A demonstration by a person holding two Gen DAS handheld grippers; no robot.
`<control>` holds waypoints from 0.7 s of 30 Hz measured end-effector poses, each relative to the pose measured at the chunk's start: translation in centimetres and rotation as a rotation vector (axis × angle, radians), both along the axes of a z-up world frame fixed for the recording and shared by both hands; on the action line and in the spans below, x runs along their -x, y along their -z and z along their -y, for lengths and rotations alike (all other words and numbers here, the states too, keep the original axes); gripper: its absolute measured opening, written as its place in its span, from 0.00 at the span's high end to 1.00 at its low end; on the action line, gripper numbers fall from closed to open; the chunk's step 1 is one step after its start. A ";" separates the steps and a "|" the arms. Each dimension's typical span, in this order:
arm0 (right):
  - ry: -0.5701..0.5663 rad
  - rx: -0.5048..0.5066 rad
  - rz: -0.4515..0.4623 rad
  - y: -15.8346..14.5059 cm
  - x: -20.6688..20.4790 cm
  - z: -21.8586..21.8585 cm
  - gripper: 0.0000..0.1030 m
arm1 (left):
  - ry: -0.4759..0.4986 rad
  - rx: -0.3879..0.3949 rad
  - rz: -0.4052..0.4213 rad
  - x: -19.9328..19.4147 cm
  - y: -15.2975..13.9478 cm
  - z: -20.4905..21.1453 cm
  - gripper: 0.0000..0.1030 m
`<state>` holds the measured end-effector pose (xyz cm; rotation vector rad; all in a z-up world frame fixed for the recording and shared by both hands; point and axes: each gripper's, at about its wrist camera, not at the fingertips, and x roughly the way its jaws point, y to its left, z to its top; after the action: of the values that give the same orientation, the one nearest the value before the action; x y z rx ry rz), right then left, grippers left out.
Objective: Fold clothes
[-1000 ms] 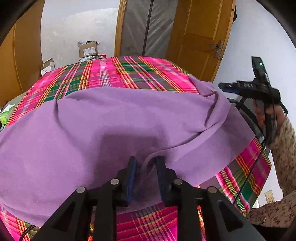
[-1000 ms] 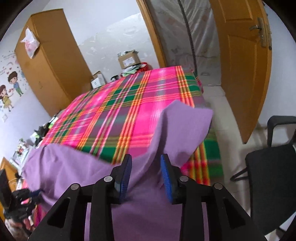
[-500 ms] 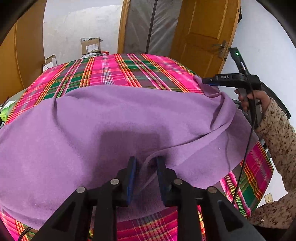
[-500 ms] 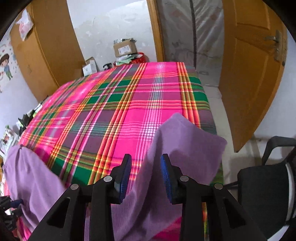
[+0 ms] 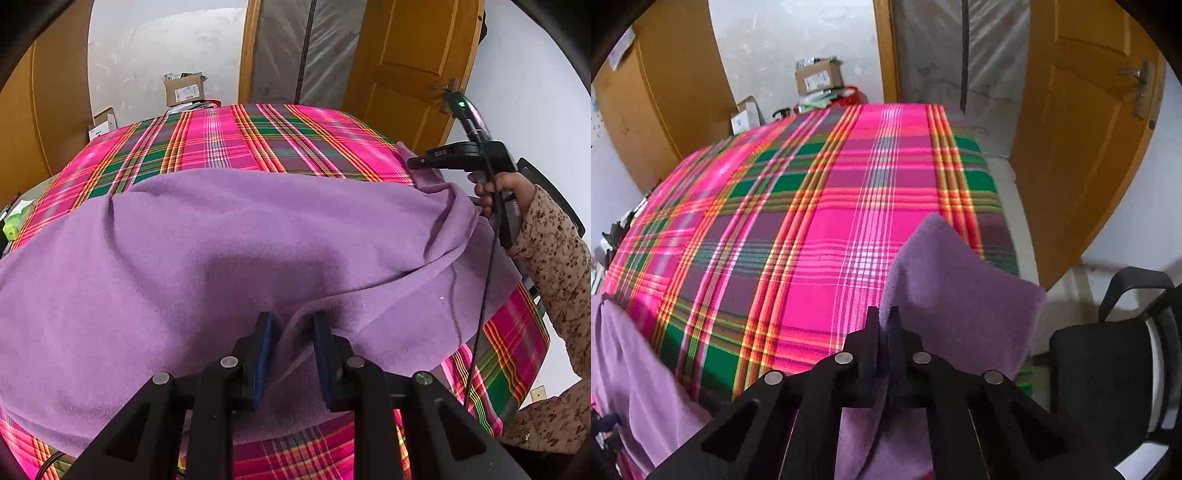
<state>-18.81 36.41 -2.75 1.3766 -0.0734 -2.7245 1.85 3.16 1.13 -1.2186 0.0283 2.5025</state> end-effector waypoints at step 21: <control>0.161 0.182 -0.216 -6.3 -11.3 -8.3 0.97 | 0.026 -0.018 -0.044 -0.9 -1.0 -0.5 0.93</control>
<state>-7.48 44.75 3.56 1.0659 -0.4220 -2.8921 2.75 3.70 2.18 -1.1488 0.0329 2.5018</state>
